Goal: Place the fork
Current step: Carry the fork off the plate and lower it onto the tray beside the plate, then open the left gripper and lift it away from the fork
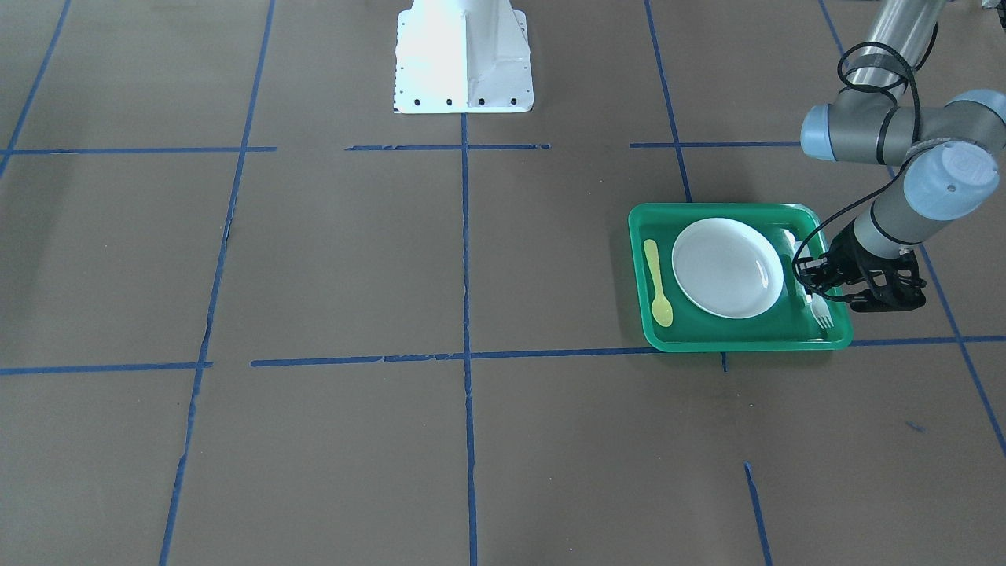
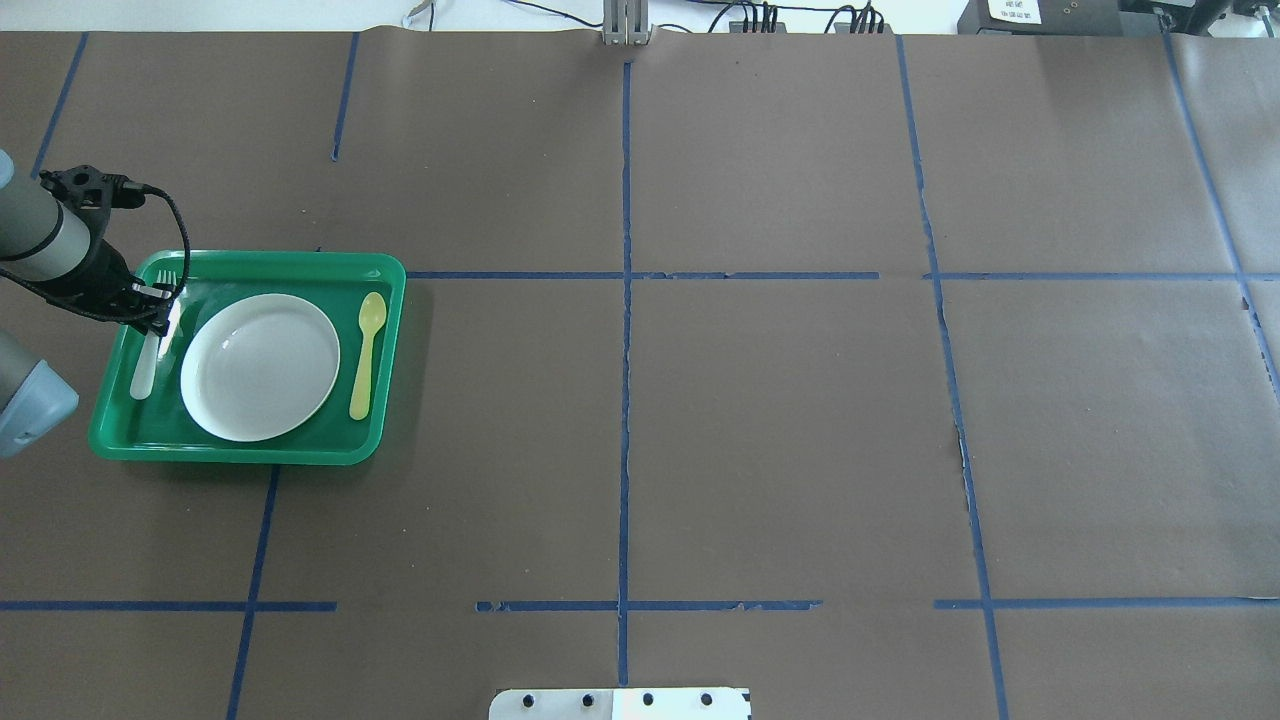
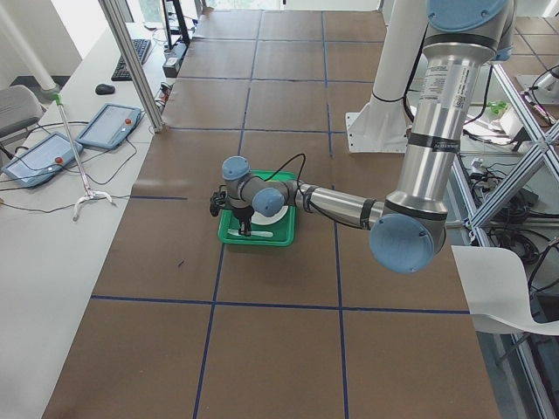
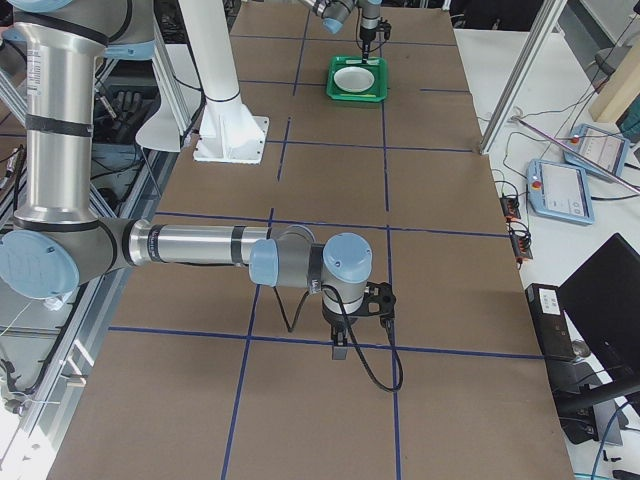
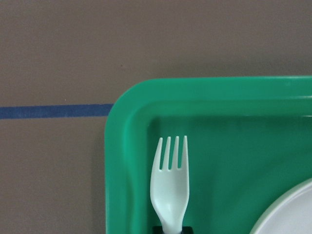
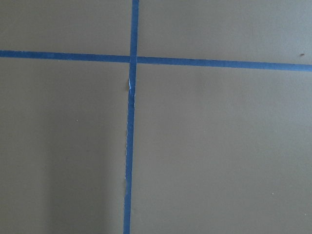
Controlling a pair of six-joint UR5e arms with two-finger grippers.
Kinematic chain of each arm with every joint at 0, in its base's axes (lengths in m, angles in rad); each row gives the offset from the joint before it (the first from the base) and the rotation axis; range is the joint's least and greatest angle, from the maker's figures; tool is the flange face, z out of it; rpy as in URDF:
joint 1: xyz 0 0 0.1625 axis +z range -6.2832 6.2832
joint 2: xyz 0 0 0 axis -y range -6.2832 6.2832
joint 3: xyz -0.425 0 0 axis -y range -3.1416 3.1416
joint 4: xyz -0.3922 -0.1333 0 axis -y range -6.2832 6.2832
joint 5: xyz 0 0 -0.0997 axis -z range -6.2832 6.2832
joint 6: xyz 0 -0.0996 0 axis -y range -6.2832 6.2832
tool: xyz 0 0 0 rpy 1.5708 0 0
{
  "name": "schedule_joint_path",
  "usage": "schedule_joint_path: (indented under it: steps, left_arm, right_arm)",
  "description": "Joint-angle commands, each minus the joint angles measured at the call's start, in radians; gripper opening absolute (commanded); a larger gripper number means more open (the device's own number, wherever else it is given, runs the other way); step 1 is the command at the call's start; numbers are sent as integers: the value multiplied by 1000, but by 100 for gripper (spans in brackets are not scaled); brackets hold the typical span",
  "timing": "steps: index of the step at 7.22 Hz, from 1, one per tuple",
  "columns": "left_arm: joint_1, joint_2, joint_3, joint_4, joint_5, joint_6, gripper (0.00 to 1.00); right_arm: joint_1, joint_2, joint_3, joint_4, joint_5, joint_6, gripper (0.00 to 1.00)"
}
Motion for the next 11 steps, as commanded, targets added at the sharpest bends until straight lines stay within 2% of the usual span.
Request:
schedule_joint_path:
  steps: [1,2,3,5,7,8,11]
  left_arm:
    - [-1,1,1,-9,0,5,67]
    - [-1,6,1,-34,0,3,85]
    - [-1,10,-3,-35,0,5,91]
    - [-27,12,-52,-28,-2,8,91]
    - [-120,39,-123,6,-21,79,91]
    - [-190,64,-139,42,-59,198,92]
    - [-402,177,-163,66,-70,536,94]
  right_arm:
    - [0,0,0,0,0,1,100]
    - [0,0,0,0,0,0,100]
    - [0,0,0,0,0,0,100]
    - [0,0,0,0,0,1,100]
    - [0,0,0,0,0,0,100]
    - [0,0,0,0,0,1,100]
    - [0,0,0,0,0,0,100]
